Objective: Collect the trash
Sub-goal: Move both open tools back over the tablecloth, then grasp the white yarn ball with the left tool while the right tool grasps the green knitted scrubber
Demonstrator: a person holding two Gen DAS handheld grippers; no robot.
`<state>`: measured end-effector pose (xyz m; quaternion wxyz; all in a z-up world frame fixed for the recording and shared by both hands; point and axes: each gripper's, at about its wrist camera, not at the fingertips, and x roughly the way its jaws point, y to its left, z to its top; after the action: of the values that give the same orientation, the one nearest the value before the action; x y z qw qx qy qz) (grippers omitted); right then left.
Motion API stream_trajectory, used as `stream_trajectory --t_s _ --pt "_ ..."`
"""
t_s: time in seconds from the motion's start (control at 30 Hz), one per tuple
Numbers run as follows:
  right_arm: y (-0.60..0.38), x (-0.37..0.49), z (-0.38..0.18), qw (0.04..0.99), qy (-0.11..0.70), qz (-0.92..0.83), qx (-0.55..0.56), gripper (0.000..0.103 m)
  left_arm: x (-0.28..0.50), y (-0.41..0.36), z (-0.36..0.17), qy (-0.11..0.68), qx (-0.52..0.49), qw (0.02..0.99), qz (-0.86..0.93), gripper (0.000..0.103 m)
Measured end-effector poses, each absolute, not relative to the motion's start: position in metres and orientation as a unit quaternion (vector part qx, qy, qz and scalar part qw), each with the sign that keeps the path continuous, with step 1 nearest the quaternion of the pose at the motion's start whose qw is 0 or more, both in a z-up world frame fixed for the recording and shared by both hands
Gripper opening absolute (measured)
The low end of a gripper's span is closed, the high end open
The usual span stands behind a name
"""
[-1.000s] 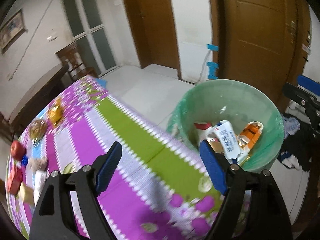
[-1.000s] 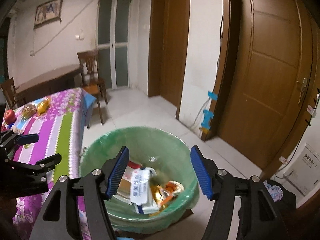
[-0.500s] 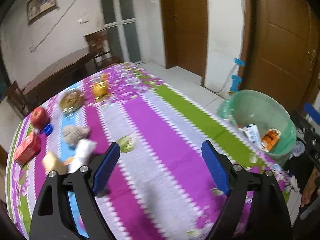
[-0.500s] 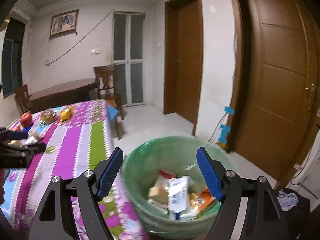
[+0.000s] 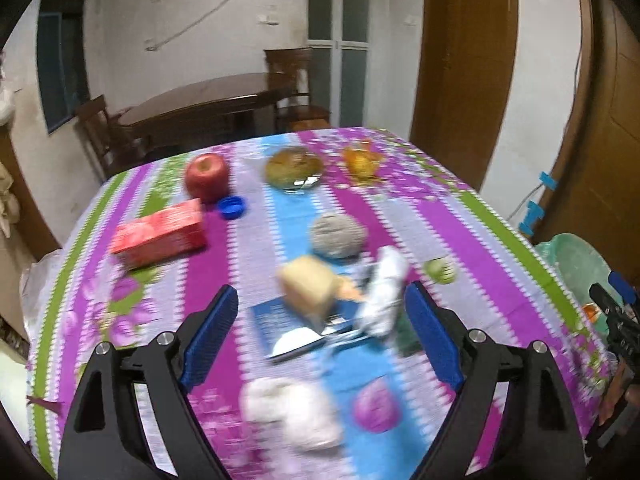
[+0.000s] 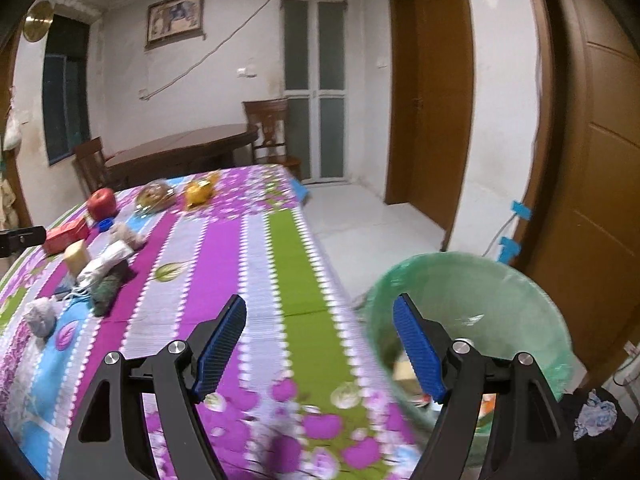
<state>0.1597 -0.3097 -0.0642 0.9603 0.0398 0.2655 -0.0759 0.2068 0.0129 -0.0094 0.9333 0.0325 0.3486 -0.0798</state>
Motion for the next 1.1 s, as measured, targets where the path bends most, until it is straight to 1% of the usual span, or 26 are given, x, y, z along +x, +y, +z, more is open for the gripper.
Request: stream_trajectory --t_s 0.2,0.33,0.43,0.53,0.6,0.63,0.73,0.8,0.93,0.97,1.0,1.03,1.1 --pt "-0.277 0.183 -0.068 0.956 0.289 -0.025 0.029 0.077 0.196 0.058 -0.022 0.35 0.054 0.933 -0.063 0.084" --pt "-0.251 0.202 -0.072 0.945 0.324 0.031 0.021 0.077 0.184 0.086 -0.038 0.366 0.014 0.927 -0.08 0.084" --pt "-0.233 0.216 -0.072 0.932 0.352 0.077 0.036 0.076 0.171 0.097 -0.048 0.374 -0.014 0.922 -0.103 0.084" --pt "-0.205 0.235 -0.07 0.914 0.384 0.129 0.036 0.073 0.161 0.097 -0.053 0.375 -0.021 0.919 -0.12 0.084" --pt "-0.181 0.249 -0.069 0.901 0.401 0.164 0.026 0.069 0.158 0.095 -0.055 0.376 -0.021 0.918 -0.125 0.084" --pt "-0.174 0.253 -0.068 0.898 0.404 0.173 0.022 0.064 0.157 0.095 -0.056 0.377 -0.02 0.917 -0.127 0.084" --pt "-0.142 0.271 -0.072 0.882 0.424 0.205 0.003 0.057 0.159 0.096 -0.059 0.378 -0.027 0.916 -0.132 0.084" --pt "-0.129 0.28 -0.076 0.877 0.434 0.205 -0.007 0.055 0.158 0.097 -0.061 0.381 -0.031 0.914 -0.136 0.084" --pt "-0.116 0.303 -0.093 0.859 0.471 0.199 -0.007 0.045 0.156 0.093 -0.064 0.389 -0.026 0.909 -0.149 0.084" --pt "-0.116 0.305 -0.095 0.861 0.47 0.196 -0.007 0.04 0.156 0.092 -0.065 0.39 -0.025 0.908 -0.152 0.084" --pt "-0.114 0.306 -0.095 0.862 0.47 0.191 -0.015 0.037 0.156 0.089 -0.064 0.391 -0.025 0.906 -0.159 0.084" --pt "-0.114 0.307 -0.096 0.861 0.47 0.194 -0.015 0.026 0.157 0.085 -0.064 0.392 -0.023 0.904 -0.166 0.084" --pt "-0.114 0.305 -0.096 0.861 0.47 0.195 -0.011 0.024 0.159 0.077 -0.063 0.391 -0.013 0.903 -0.175 0.084"
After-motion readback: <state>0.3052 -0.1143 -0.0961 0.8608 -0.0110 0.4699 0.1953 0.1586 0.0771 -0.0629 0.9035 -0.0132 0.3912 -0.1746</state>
